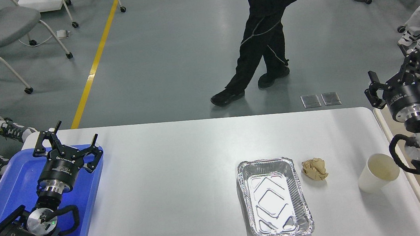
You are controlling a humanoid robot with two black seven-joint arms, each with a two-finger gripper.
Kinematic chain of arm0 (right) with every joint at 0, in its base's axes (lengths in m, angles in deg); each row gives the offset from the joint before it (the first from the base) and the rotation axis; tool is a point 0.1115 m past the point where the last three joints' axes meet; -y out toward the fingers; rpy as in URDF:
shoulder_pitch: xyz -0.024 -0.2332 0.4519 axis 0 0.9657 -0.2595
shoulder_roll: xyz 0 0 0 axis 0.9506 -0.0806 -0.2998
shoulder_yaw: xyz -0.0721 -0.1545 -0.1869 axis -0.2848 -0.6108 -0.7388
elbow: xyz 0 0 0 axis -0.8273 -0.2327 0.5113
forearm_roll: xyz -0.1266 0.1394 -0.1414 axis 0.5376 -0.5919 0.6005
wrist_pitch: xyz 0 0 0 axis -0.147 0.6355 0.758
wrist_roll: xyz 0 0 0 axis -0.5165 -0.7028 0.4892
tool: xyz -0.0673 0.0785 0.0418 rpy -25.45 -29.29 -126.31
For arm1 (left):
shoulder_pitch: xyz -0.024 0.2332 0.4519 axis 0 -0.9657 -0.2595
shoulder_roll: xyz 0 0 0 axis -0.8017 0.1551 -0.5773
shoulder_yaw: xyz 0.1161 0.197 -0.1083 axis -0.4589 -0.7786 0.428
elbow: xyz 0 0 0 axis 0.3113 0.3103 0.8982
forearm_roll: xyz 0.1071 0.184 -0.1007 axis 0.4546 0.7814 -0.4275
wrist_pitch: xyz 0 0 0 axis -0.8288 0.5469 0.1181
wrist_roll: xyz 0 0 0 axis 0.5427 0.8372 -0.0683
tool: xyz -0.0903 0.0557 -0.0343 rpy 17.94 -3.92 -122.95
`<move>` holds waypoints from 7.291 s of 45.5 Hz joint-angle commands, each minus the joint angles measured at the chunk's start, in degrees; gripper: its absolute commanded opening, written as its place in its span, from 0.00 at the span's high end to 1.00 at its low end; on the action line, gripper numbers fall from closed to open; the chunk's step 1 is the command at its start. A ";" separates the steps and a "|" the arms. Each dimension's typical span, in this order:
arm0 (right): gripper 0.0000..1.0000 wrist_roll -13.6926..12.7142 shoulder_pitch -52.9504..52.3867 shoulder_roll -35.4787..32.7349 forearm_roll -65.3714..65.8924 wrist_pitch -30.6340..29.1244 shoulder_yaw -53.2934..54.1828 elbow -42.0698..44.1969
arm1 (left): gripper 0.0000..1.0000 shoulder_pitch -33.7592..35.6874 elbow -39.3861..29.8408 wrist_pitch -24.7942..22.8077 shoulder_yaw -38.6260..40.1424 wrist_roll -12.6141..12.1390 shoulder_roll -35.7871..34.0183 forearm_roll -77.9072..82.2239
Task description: Tidy desktop
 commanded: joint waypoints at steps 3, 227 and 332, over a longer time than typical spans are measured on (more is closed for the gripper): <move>0.00 -0.01 -0.01 -0.22 -0.03 0.46 -0.22 0.05 | 0.00 0.00 -0.07 0.00 0.00 0.00 0.00 0.00; 1.00 6.67 -25.32 -18.59 42.42 9.25 -81.44 -7.50 | 0.00 0.00 0.01 0.00 0.00 0.00 0.00 0.00; 1.00 -22.68 -12.06 -10.33 -12.42 9.85 -70.80 37.06 | 0.00 0.00 0.01 0.00 0.00 0.00 0.00 0.00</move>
